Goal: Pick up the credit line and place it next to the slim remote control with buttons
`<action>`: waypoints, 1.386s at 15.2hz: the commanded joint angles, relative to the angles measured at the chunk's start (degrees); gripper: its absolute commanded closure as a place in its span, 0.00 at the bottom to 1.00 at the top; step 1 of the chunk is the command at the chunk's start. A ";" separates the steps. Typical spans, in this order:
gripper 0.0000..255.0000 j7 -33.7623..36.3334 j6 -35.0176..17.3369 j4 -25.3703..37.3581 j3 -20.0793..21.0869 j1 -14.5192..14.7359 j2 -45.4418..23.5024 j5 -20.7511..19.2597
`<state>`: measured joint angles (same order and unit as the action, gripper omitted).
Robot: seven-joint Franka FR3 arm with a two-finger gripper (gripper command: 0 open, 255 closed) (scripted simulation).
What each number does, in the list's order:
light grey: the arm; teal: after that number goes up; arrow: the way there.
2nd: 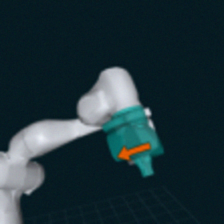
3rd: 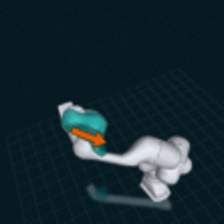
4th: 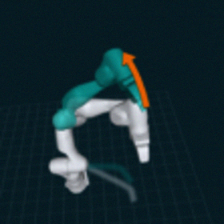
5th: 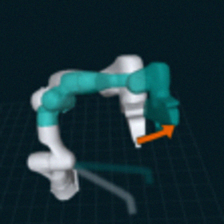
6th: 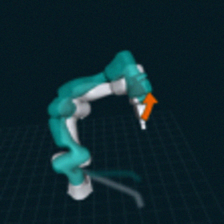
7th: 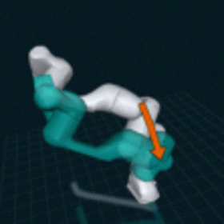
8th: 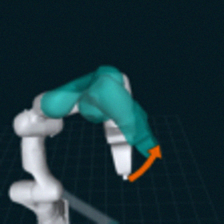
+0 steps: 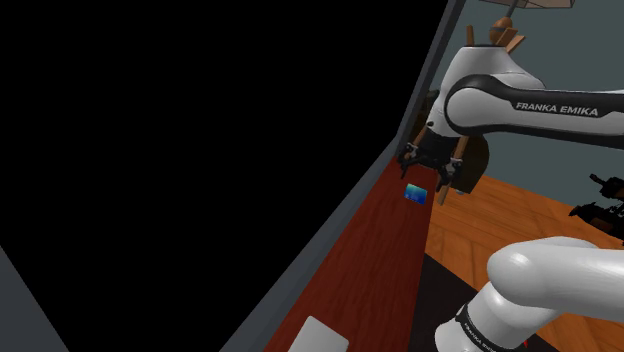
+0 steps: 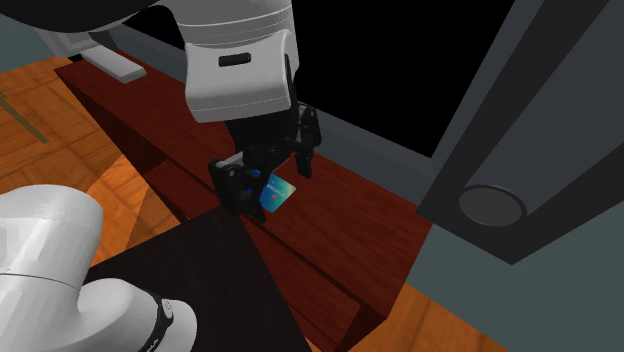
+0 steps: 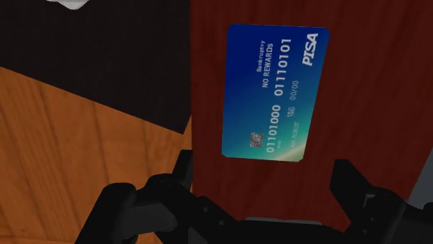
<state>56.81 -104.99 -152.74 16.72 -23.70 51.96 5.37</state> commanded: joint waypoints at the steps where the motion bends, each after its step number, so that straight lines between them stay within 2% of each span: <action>1: 0.00 0.05 -0.53 -0.40 0.09 -0.01 -0.12 0.05; 6: 0.00 0.05 -0.53 -0.40 0.09 -0.01 -0.12 0.05; 7: 1.00 0.05 -0.53 -0.39 0.09 -0.01 -0.13 0.05; 16: 1.00 0.04 -0.53 -0.40 0.09 -0.01 -0.12 0.05; 21: 1.00 -0.30 3.21 3.45 -0.60 -0.38 -0.19 -0.55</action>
<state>56.59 -102.50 -149.79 16.27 -24.06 51.59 4.91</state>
